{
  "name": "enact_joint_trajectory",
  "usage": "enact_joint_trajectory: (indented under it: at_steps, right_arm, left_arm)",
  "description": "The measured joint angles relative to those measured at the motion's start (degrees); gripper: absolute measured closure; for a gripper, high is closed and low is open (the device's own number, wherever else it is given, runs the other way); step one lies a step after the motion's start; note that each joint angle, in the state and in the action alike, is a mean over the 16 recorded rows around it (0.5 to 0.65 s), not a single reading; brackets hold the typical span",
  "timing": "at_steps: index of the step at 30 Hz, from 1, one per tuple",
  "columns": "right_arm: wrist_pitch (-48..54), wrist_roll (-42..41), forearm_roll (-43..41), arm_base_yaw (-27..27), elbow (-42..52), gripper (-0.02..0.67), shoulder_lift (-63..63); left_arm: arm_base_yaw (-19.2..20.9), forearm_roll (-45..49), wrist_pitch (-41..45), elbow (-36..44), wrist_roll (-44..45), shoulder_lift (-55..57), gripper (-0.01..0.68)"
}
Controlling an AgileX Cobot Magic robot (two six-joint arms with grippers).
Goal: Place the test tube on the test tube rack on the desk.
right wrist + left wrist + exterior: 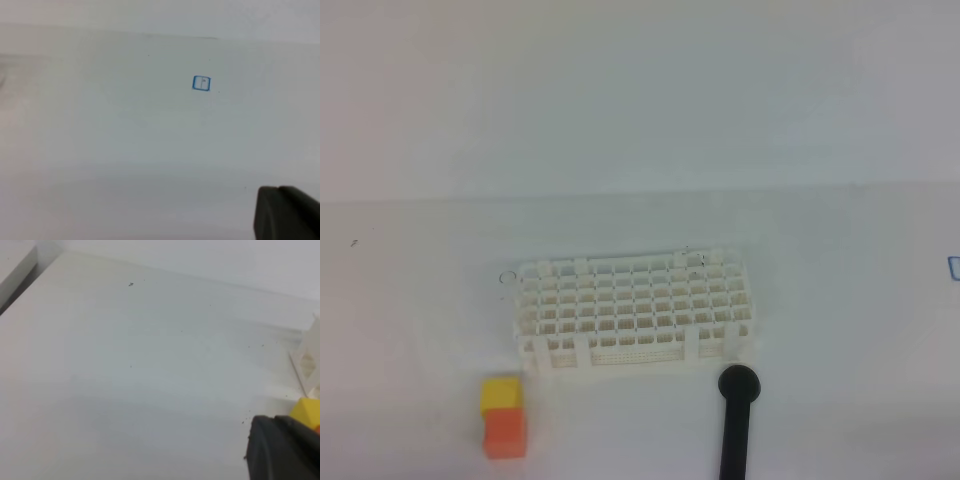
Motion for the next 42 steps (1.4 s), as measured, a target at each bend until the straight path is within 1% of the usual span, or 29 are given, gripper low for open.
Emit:
enact_joint_trajectory:
  at_steps: [4, 13, 17, 42]
  right_arm:
    - [0.00, 0.00, -0.09, 0.02, 0.00, 0.650, 0.00]
    - [0.00, 0.00, -0.24, 0.06, 0.00, 0.650, 0.00]
    - [0.00, 0.00, -0.30, 0.06, 0.00, 0.650, 0.00]
    - [0.07, 0.00, -0.50, 0.06, 0.00, 0.650, 0.00]
  left_arm:
    - [-2.25, 0.00, 0.00, 0.00, 0.00, 0.00, 0.674]
    - [-8.87, 0.00, 0.00, 0.00, 0.00, 0.00, 0.674]
    - [-10.66, 0.00, 0.00, 0.00, 0.00, 0.00, 0.674]
    - [-11.09, 0.00, -0.12, 0.00, 0.00, 0.00, 0.674]
